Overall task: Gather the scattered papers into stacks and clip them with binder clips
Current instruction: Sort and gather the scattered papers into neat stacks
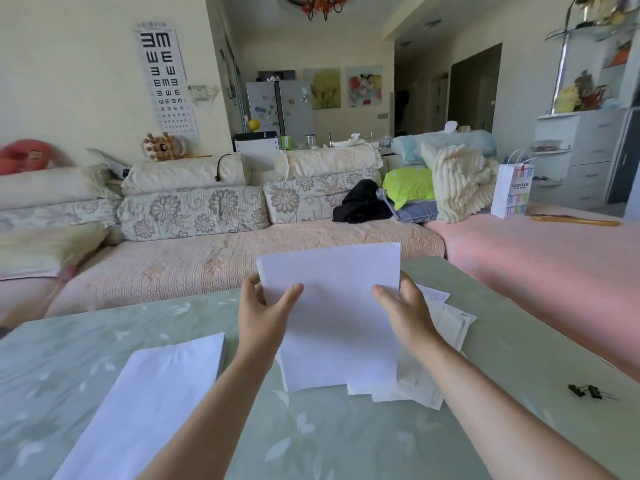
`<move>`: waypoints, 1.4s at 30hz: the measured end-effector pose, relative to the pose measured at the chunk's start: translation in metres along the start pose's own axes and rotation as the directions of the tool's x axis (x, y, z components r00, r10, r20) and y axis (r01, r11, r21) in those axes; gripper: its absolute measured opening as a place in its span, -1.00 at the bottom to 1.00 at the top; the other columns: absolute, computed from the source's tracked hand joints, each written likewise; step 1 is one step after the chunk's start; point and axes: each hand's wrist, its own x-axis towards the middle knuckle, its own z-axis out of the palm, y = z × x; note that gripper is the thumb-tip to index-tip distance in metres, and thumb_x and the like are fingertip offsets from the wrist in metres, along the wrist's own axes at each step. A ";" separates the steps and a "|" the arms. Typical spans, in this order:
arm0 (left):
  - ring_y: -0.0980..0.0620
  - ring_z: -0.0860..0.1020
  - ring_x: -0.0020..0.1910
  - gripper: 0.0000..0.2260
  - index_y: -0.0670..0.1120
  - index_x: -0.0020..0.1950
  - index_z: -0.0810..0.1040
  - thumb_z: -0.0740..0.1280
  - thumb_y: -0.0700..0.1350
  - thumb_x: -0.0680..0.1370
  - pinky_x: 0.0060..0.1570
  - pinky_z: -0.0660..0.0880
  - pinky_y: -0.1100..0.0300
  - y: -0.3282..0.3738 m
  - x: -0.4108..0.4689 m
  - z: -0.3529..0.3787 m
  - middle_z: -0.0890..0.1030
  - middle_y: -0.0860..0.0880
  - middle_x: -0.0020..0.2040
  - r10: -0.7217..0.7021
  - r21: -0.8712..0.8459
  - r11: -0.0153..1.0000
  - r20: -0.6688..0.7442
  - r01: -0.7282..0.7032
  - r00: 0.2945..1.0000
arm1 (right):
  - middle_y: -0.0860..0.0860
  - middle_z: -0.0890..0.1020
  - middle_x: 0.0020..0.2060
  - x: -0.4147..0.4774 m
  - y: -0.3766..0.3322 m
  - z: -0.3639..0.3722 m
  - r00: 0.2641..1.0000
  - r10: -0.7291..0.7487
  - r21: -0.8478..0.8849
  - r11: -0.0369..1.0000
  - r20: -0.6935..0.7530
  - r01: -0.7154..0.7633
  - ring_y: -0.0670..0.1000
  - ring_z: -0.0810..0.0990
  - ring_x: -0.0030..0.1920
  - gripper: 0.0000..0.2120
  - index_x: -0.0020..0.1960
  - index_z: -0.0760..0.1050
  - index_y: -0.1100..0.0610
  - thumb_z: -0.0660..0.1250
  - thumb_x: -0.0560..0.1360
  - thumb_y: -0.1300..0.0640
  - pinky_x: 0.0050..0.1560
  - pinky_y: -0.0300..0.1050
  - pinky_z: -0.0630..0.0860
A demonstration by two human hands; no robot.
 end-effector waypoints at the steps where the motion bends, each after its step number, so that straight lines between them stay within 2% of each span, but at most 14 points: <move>1: -0.01 0.67 -0.06 -0.67 -0.04 0.10 0.44 0.52 -0.14 0.44 -0.07 0.61 0.02 0.004 0.002 0.001 0.66 -0.06 -0.03 0.021 0.003 1.000 0.009 -0.021 1.000 | -0.10 0.70 -0.02 0.001 -0.001 0.000 1.000 0.011 0.001 1.000 0.004 -0.011 -0.10 0.65 0.00 -0.68 0.11 0.54 -0.01 0.31 0.38 -0.04 -0.01 -0.14 0.51; 7: 0.11 0.62 -0.04 -0.72 0.00 0.09 0.48 0.49 -0.06 0.46 -0.01 0.54 0.14 0.016 0.014 0.011 0.63 0.03 -0.02 0.093 0.137 0.986 0.014 -0.094 0.996 | -0.04 0.71 -0.05 0.003 0.014 0.010 0.993 0.099 -0.036 0.995 0.058 -0.097 0.04 0.66 -0.02 -0.63 0.13 0.53 0.02 0.28 0.32 0.09 -0.01 -0.02 0.54; 10: 0.09 0.62 0.04 -0.69 0.07 0.14 0.49 0.41 -0.07 0.42 0.06 0.54 0.07 -0.002 0.016 0.004 0.64 0.05 0.04 0.030 0.191 0.981 0.036 -0.036 0.999 | 0.00 0.64 -0.18 0.009 0.013 0.010 0.992 0.127 -0.046 0.991 0.005 -0.127 0.06 0.55 -0.21 -0.80 0.03 0.50 0.09 0.28 0.43 0.24 -0.22 -0.09 0.42; 12: 0.07 0.61 0.05 -0.69 0.08 0.11 0.50 0.36 -0.12 0.39 0.06 0.55 0.03 -0.014 0.011 -0.002 0.64 0.06 0.03 -0.048 0.213 0.976 0.046 0.037 0.998 | -0.01 0.56 -0.26 0.011 0.014 0.010 0.986 0.165 -0.047 0.985 -0.019 -0.166 0.03 0.48 -0.27 -0.86 0.00 0.48 0.13 0.27 0.45 0.26 -0.27 -0.11 0.35; 15: 0.05 0.61 0.06 -0.68 0.07 0.12 0.49 0.31 -0.14 0.39 0.11 0.55 -0.02 -0.035 0.001 -0.008 0.64 0.07 0.02 -0.182 0.292 0.946 0.114 0.142 0.977 | 0.00 0.57 -0.25 0.006 0.025 0.015 0.981 0.192 -0.136 0.973 0.016 -0.189 0.05 0.48 -0.27 -0.76 0.01 0.47 0.12 0.23 0.35 0.14 -0.26 -0.11 0.37; 18: 0.04 0.61 0.02 -0.68 0.10 0.09 0.46 0.25 -0.10 0.36 0.11 0.55 -0.09 -0.042 -0.003 -0.014 0.63 0.07 0.00 -0.221 0.349 0.921 0.107 0.171 0.969 | -0.02 0.50 -0.32 0.004 0.027 0.027 0.984 0.180 -0.216 0.961 0.015 -0.172 0.04 0.42 -0.34 -0.87 -0.08 0.39 0.06 0.18 0.45 0.25 -0.32 -0.13 0.33; 20: 0.01 0.62 -0.02 -0.67 0.09 0.06 0.47 0.21 -0.09 0.32 0.06 0.57 -0.10 -0.036 0.002 -0.021 0.63 0.04 -0.02 -0.230 0.336 0.922 0.067 0.195 0.971 | -0.03 0.45 -0.35 0.006 0.020 0.039 0.989 0.146 -0.236 0.962 0.010 -0.140 0.03 0.38 -0.37 -0.82 -0.14 0.32 0.02 0.15 0.47 0.30 -0.35 -0.13 0.29; 23: -0.08 0.64 -0.09 -0.75 0.04 0.01 0.48 0.25 -0.10 0.35 -0.06 0.59 -0.12 -0.026 0.013 -0.042 0.64 -0.04 -0.08 -0.189 0.341 0.923 -0.009 0.181 0.982 | -0.04 0.50 -0.31 0.005 0.012 0.060 0.993 0.120 -0.240 0.964 -0.004 -0.117 0.05 0.41 -0.35 -0.84 -0.07 0.33 0.05 0.17 0.47 0.30 -0.34 -0.12 0.30; 25: -0.12 0.62 -0.15 -0.87 0.02 -0.06 0.48 0.30 -0.16 0.43 -0.14 0.57 -0.08 -0.020 0.020 -0.063 0.62 -0.06 -0.14 -0.144 0.372 0.913 -0.092 0.168 0.985 | -0.04 0.60 -0.23 0.001 0.012 0.077 0.994 0.105 -0.242 0.966 0.021 -0.097 0.04 0.47 -0.33 -0.79 0.06 0.37 0.04 0.20 0.49 0.28 -0.32 -0.11 0.34; 27: -0.12 0.61 -0.17 -0.88 0.00 -0.06 0.50 0.30 -0.21 0.48 -0.16 0.56 -0.04 -0.018 0.025 -0.089 0.61 -0.04 -0.17 -0.127 0.397 0.901 -0.145 0.175 0.981 | 0.00 0.65 -0.13 -0.008 0.014 0.101 0.992 0.100 -0.253 0.964 0.073 -0.079 0.00 0.49 -0.33 -0.74 0.19 0.37 0.04 0.21 0.53 0.25 -0.30 -0.11 0.36; 35: -0.12 0.59 -0.18 -0.82 -0.06 0.15 0.47 0.26 -0.14 0.55 -0.25 0.54 0.08 -0.029 0.037 -0.210 0.60 -0.07 -0.08 -0.280 0.488 0.803 -0.196 0.341 0.940 | -0.01 0.57 -0.10 -0.044 0.018 0.217 0.964 0.223 -0.265 0.948 0.146 -0.179 0.02 0.50 -0.25 -0.67 0.27 0.33 0.03 0.07 0.56 0.26 -0.34 -0.14 0.34; 38: -0.12 0.58 -0.24 -0.77 -0.18 0.16 0.53 0.23 -0.19 0.54 -0.34 0.46 0.16 -0.039 0.037 -0.251 0.62 -0.17 -0.09 -0.298 0.534 0.755 -0.237 0.380 0.925 | 0.04 0.59 0.03 -0.053 0.026 0.262 0.943 0.293 -0.318 0.919 0.160 -0.232 0.12 0.56 -0.08 -0.62 0.33 0.33 0.06 0.08 0.54 0.24 -0.20 -0.10 0.44; 40: -0.18 0.61 -0.14 -0.70 -0.19 0.19 0.51 0.22 -0.20 0.48 -0.33 0.44 0.16 -0.049 0.036 -0.275 0.62 -0.26 0.02 -0.335 0.598 0.694 -0.225 0.401 0.915 | 0.05 0.59 0.13 -0.058 0.032 0.290 0.937 0.307 -0.392 0.893 0.164 -0.224 0.17 0.58 0.04 -0.59 0.36 0.32 0.06 0.08 0.53 0.21 -0.04 -0.03 0.53; 42: -0.16 0.60 -0.09 -0.71 -0.13 0.19 0.52 0.25 -0.17 0.47 -0.29 0.41 0.17 -0.054 0.035 -0.292 0.62 -0.20 0.04 -0.348 0.703 0.594 -0.214 0.391 0.913 | 0.05 0.57 0.20 -0.063 0.038 0.311 0.929 0.327 -0.456 0.862 0.171 -0.220 0.19 0.58 0.12 -0.56 0.39 0.29 0.06 0.06 0.52 0.18 0.07 0.05 0.56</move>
